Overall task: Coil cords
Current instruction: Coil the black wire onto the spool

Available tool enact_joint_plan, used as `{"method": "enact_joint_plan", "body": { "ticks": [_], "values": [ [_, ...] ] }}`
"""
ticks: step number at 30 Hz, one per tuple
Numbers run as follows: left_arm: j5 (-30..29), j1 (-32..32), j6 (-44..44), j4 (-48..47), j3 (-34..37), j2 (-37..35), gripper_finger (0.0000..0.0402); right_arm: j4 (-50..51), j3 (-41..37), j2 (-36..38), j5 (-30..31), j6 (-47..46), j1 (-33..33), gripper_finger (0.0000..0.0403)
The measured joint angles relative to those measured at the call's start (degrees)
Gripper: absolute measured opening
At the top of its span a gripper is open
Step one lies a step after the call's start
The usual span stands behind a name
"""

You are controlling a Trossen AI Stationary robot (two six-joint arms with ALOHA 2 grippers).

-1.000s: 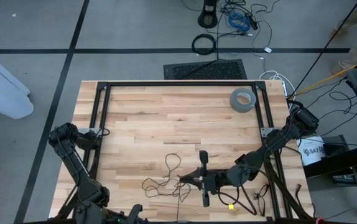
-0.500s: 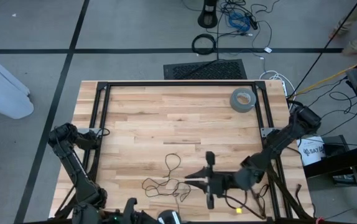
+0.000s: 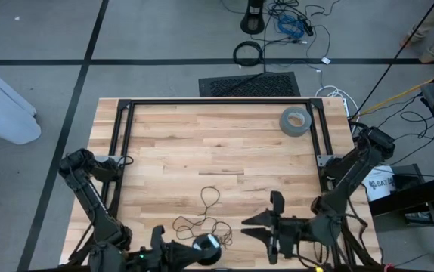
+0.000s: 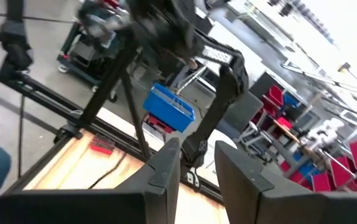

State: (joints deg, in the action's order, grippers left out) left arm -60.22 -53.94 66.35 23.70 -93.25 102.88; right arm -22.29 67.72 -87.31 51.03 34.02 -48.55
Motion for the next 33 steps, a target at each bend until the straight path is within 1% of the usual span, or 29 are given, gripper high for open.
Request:
{"method": "enact_joint_plan", "body": {
  "ticks": [4, 6, 8, 13, 15, 17, 20, 22, 24, 26, 29, 33],
  "values": [
    [-0.04, 1.24, -1.38, -0.26, -0.02, -0.01, 0.0002, 5.76, 4.04, 0.0, -1.24, -0.07, -1.07, 0.0089],
    [0.18, 1.95, -2.28, -0.47, -0.02, -0.01, 0.0002, 7.23, 5.3, 0.07, -4.52, 0.32, -1.05, 0.0089],
    [1.09, 2.77, -4.13, -1.62, -0.02, -0.01, 0.0002, 7.6, 6.01, 0.05, -6.33, 1.84, -1.04, 0.0089],
    [2.96, 5.34, -7.98, -4.79, -0.02, -0.01, 0.0002, 7.79, 6.34, 0.05, -5.73, 7.53, -1.08, 0.0089],
    [5.58, 6.99, -9.96, -5.19, -0.02, -0.01, 0.0002, 7.88, 6.34, 0.05, -5.38, 9.2, -1.1, 0.0089],
    [10.0, 9.15, -12.08, -5.41, -0.02, -0.01, 0.0002, 8.92, 6.65, 0.05, -2.18, 10.95, -1.14, 0.0089],
    [16.26, 12.79, -15.83, -6.52, -0.02, -0.01, 0.0002, 14.21, 8.08, 0.49, 6.39, 11.65, -1.79, 0.0089],
    [16.95, 15.14, -16.64, -7.83, -0.02, -0.01, 0.0002, 19.0, 8.82, 2.06, 9.73, 9.61, -2.43, 0.0089],
    [17.09, 17.31, -17.02, -8.64, -0.02, -0.01, 0.0002, 24.21, 9.05, 4.87, 10.36, 5.34, -3.58, 0.0089],
    [18.57, 19.25, -17.9, -10.44, -0.02, -0.5, 0.0002, 30.29, 9.14, 8.39, 10.17, 0.13, -4.71, 0.0089],
    [23.42, 22.15, -21.05, -14.35, -0.02, -2.26, 0.0002, 41.61, 9.16, 13.91, 10.13, -9.12, -5.67, 0.0089],
    [32.04, 26.95, -25.86, -17.9, -0.03, -4.74, 0.0002, 54.71, 9.16, 20.23, 9.02, -20.03, -5.84, 0.0089]
  ]
}}
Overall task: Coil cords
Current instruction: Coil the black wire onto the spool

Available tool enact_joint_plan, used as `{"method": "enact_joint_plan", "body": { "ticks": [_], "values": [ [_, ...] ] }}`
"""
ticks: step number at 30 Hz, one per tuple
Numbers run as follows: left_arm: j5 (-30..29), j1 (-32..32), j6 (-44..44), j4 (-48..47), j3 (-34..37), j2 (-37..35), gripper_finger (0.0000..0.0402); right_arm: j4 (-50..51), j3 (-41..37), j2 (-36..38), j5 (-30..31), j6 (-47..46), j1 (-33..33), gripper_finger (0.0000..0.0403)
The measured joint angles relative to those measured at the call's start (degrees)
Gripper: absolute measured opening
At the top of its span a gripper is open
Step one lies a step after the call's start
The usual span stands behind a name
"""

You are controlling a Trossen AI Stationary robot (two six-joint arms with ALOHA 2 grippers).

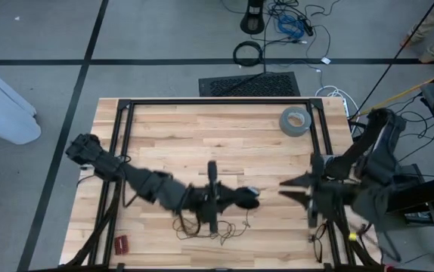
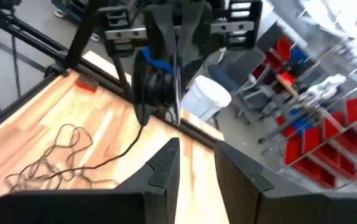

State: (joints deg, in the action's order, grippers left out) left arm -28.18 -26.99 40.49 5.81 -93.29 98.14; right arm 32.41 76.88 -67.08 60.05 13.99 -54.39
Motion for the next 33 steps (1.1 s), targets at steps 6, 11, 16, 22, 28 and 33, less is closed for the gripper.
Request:
{"method": "enact_joint_plan", "body": {
  "ticks": [6, 11, 16, 22, 28, 33],
  "values": [
    [8.92, 8.09, -3.92, -5.06, -0.01, -0.71, 0.0002, 4.87, 0.0, 5.08, -0.56, -2.25, 1.55, 0.0089],
    [19.53, 15.27, -8.66, -8.13, -0.01, -0.71, 0.0002, 10.44, -0.05, 7.26, -5.29, -3.95, 3.65, 0.0089],
    [24.65, 18.31, -10.16, -9.25, -0.01, -0.71, 0.0002, 12.86, -3.75, 10.68, -6.59, -6.97, 5.78, 0.0089],
    [20.41, 19.31, -10.23, -13.58, 0.01, -0.71, 0.0002, 6.09, -13.58, 17.01, -7.92, -6.17, 7.68, 0.0089],
    [16.1, 19.38, -14.67, -15.19, 1.77, -0.74, 0.0002, 0.64, -20.19, 21.65, -7.93, -6.22, 8.7, 0.0089],
    [13.27, 18.96, -20.07, -6.45, 11.05, -0.69, 0.0002, -0.19, -22.64, 22.42, -10.13, -7.36, 8.69, 0.0089]
  ]
}}
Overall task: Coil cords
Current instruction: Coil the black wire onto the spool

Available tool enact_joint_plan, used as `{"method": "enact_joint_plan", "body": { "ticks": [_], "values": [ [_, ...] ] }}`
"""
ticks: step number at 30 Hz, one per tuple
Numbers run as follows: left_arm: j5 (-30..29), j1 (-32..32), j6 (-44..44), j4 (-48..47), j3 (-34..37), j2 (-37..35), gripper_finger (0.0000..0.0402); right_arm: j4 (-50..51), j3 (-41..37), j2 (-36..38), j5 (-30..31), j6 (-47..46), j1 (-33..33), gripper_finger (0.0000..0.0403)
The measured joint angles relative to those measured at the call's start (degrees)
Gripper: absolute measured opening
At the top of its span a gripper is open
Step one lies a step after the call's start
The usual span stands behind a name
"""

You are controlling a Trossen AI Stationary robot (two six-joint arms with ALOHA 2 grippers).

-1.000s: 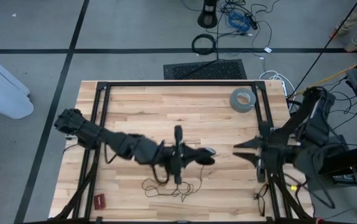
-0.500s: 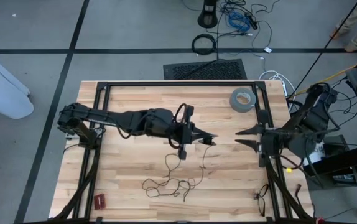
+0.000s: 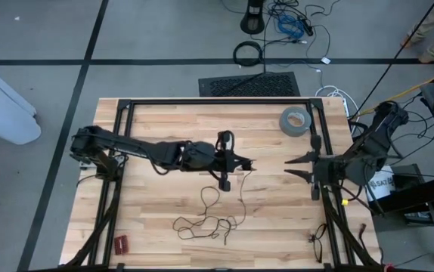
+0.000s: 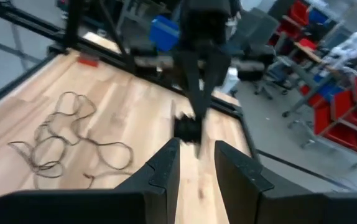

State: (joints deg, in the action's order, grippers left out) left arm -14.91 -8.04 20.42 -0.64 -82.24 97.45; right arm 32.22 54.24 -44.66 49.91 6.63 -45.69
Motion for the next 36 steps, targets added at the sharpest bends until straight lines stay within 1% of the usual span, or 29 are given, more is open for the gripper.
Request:
{"method": "enact_joint_plan", "body": {
  "ticks": [2, 4, 6, 9, 12, 15, 17, 20, 22, 26, 28, 33, 36],
  "values": [
    [-3.04, -0.45, -0.41, 5.08, 3.67, -0.05, 0.0002, -0.85, -0.4, -0.14, -1.21, -0.02, 0.0, 0.0089],
    [-3.88, -0.68, -0.48, 7.26, 6.02, -0.99, 0.0002, -1.19, -0.46, -0.23, -2.1, 0.0, -0.04, 0.0089],
    [-4.11, -0.74, -0.56, 8.08, 7.5, -2.87, 0.0002, -1.36, -0.47, -0.23, -2.08, -0.29, 0.01, 0.0089],
    [-4.12, -0.76, 0.5, 7.76, 7.95, -5.75, 0.0002, -2.8, -0.51, -0.36, -2.05, -0.54, 1.02, 0.0089],
    [-2.33, -0.67, 3.65, 9.98, 10.07, -9.8, 0.0002, -5.26, -0.53, -0.67, -2.07, 1.09, 2.96, 0.0089],
    [-0.1, 0.14, 3.94, 13.06, 14.8, -15.36, 0.0002, -7.74, -0.51, -1.59, -2.18, 3.14, 5.2, 0.0089],
    [0.03, 0.25, 4.01, 14.46, 19.23, -18.96, 0.0002, -8.92, -0.53, -2.56, -2.52, 4.61, 6.71, 0.0089],
    [0.2, 0.25, 4.08, 18.5, 25.73, -23.87, 0.0002, -11.98, -0.53, -4.14, -5.21, 8.05, 9.75, 0.0089],
    [0.68, 0.16, 4.04, 21.11, 28.67, -26.91, 0.0002, -15.1, -0.53, -5.26, -9.0, 10.7, 12.75, 0.0089],
    [1.32, -0.4, 3.87, 22.7, 31.87, -31.17, 0.0002, -20.97, -0.53, -7.71, -19.94, 14.98, 19.8, 0.0089],
    [1.36, -1.23, 3.87, 21.89, 32.49, -31.8, 0.0002, -21.82, -0.53, -9.01, -24.32, 15.61, 23.23, 0.0089],
    [1.43, -3.81, 4.66, 22.16, 32.52, -32.04, 0.0002, -22.07, -0.53, -13.33, -33.06, 14.47, 31.15, 0.0089],
    [1.32, -5.11, 5.45, 21.85, 32.52, -31.98, 0.0002, -25.36, -0.53, -16.89, -38.12, 14.35, 34.87, 0.0089]
  ]
}}
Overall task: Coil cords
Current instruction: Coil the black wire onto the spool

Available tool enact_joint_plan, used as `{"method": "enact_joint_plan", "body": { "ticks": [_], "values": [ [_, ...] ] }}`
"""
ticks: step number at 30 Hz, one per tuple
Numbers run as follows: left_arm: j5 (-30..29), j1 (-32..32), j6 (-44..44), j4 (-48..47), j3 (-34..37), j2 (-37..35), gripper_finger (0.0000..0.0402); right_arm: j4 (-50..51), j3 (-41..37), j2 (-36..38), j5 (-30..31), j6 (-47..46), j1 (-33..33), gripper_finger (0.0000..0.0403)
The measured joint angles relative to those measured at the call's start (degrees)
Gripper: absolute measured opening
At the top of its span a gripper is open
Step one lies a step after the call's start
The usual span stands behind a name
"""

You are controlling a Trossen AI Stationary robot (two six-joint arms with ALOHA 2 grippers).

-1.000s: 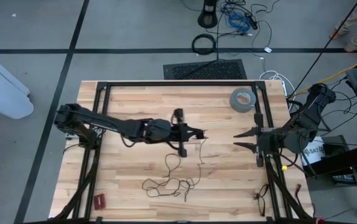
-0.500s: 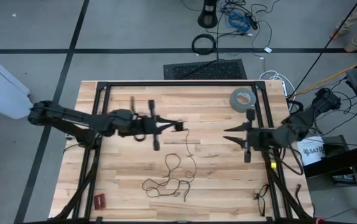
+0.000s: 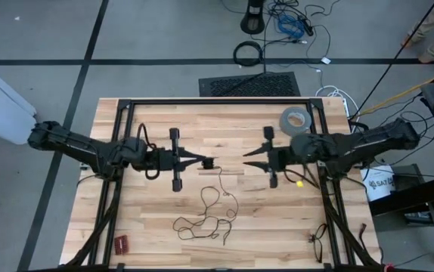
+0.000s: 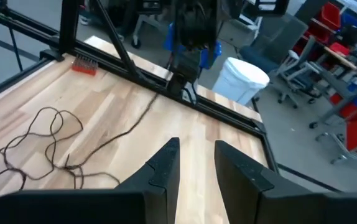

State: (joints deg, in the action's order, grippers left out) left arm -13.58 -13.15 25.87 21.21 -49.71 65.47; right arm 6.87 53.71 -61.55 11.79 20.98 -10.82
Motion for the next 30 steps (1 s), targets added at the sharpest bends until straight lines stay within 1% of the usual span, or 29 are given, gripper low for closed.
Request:
{"method": "enact_joint_plan", "body": {
  "ticks": [5, 7, 9, 12, 17, 19, 24, 30],
  "values": [
    [-0.36, -1.88, 0.82, -0.77, 0.0, 0.01, 0.0002, -8.3, 0.0, -5.61, -5.4, 1.24, 4.84, 0.0089],
    [-2.1, -2.8, 1.71, -1.3, 0.0, 0.01, 0.0002, -12.18, 0.0, -7.44, -8.05, 0.94, 6.65, 0.0093],
    [-4.35, -3.56, 1.92, -1.42, 0.0, 0.01, 0.0002, -14.49, 0.0, -9.13, -11.41, 0.74, 7.97, 0.0102],
    [-5.79, -4.46, 2.04, -2.09, 0.0, 0.01, 0.0002, -16.58, 0.0, -11.5, -14.39, 0.42, 8.68, 0.0126],
    [-6.88, -5.4, 3.23, -2.6, 0.0, 0.01, 0.0002, -22.03, 0.0, -14.19, -14.72, 0.6, 8.65, 0.0175],
    [-6.9, -5.4, 3.38, -2.53, -0.02, 0.01, 0.0002, -24.81, 0.0, -14.54, -14.48, 0.58, 8.67, 0.0186],
    [-6.88, -5.4, 3.16, -2.52, -0.02, 0.01, 0.0002, -26.24, 0.0, -14.52, -14.49, 0.69, 8.65, 0.019],
    [-6.86, -5.4, 3.1, -2.69, -0.02, 0.01, 0.0002, -27.85, 0.0, -14.52, -14.91, 0.63, 8.61, 0.0181]
  ]
}}
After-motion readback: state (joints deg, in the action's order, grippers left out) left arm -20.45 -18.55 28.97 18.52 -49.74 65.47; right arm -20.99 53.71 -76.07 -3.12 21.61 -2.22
